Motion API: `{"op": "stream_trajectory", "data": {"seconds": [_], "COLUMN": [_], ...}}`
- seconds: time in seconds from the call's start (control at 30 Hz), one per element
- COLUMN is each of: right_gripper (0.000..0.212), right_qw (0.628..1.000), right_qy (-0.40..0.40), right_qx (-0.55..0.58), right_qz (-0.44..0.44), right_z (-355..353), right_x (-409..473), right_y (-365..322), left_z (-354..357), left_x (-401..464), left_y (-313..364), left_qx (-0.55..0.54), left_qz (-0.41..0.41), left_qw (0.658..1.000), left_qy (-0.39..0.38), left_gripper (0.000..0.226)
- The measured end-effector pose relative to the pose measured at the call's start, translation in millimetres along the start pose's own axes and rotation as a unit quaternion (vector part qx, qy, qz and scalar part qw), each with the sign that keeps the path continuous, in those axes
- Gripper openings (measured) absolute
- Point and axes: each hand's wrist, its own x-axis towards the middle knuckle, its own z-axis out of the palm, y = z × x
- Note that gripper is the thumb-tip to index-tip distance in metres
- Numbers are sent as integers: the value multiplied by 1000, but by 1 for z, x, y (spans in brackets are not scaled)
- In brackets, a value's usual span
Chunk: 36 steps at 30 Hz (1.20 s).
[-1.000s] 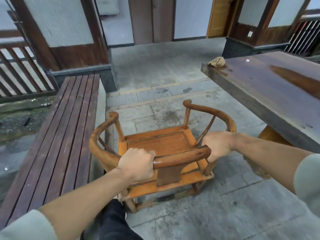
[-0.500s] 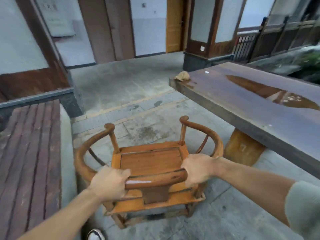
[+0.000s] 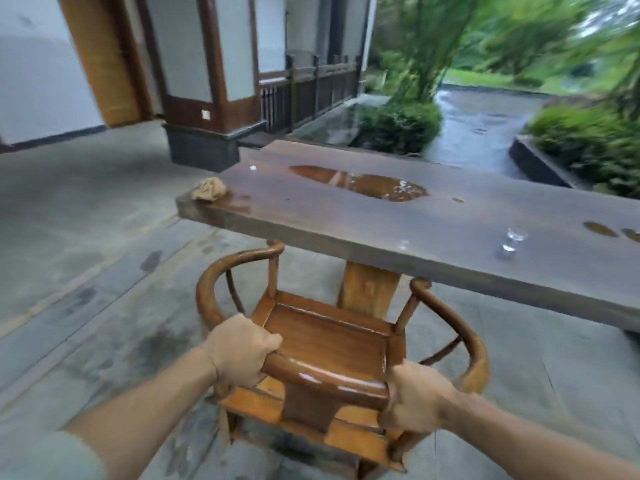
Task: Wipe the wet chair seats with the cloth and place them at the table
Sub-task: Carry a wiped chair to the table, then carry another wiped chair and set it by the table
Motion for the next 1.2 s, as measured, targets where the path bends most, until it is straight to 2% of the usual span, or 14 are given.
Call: {"op": "stream_trajectory", "data": {"seconds": [0.07, 0.13, 0.23, 0.33, 0.47, 0.57, 0.7, 0.8, 0.93, 0.97, 1.03, 1.1, 1.17, 1.2], "right_gripper": [39, 37, 35, 25, 18, 18, 24, 26, 21, 20, 24, 39, 61, 68], "right_qw": [1000, 1000, 999, 999, 998, 997, 998, 998, 998, 999, 999, 999, 995, 993], "right_qy": [13, 4, -3, -21, -58, -73, -65, -52, -55, -46, -31, 1, 53, 77], "right_qx": [1, 4, -3, -6, -7, -7, -4, -3, 7, 6, 10, 14, 45, 80], "right_qz": [8, -6, -38, -32, -13, -2, 14, 17, 32, 27, 6, -52, -69, -48], "right_z": [-1, -2, -6, -9, -13, -12, -9, -9, -12, -11, -14, -17, -21, -23], "right_x": [9, 23, 42, 45, 47, 53, 50, 46, 42, 42, 34, 17, -12, -38], "right_y": [-17, -36, -62, -68, -77, -74, -71, -74, -77, -78, -79, -70, -44, -20], "left_z": [1, 17, 38, 49, 51, 54, 57, 52, 20, 11, -7, -23, -43, -55], "left_x": [4, -5, -17, -21, -22, -21, -20, -23, -18, -16, -11, -4, 12, 30], "left_y": [-28, -47, -72, -79, -79, -81, -80, -77, -73, -71, -60, -35, -1, 24], "left_qx": [-22, -39, -58, -61, -68, -79, -75, -69, -98, -108, -125, -159, -202, -210], "left_qz": [48, 53, 60, 54, 56, 76, 80, 51, 30, 25, 14, -2, -15, -8], "left_qw": [999, 998, 995, 995, 991, 986, 988, 994, 989, 982, 968, 963, 964, 967], "left_qy": [9, 10, 50, 48, 95, 129, 113, 69, -111, -154, -216, -218, -175, -147], "left_gripper": [23, 26, 33, 31, 21, 13, 14, 26, 33, 41, 75, 106, 113, 112]}}
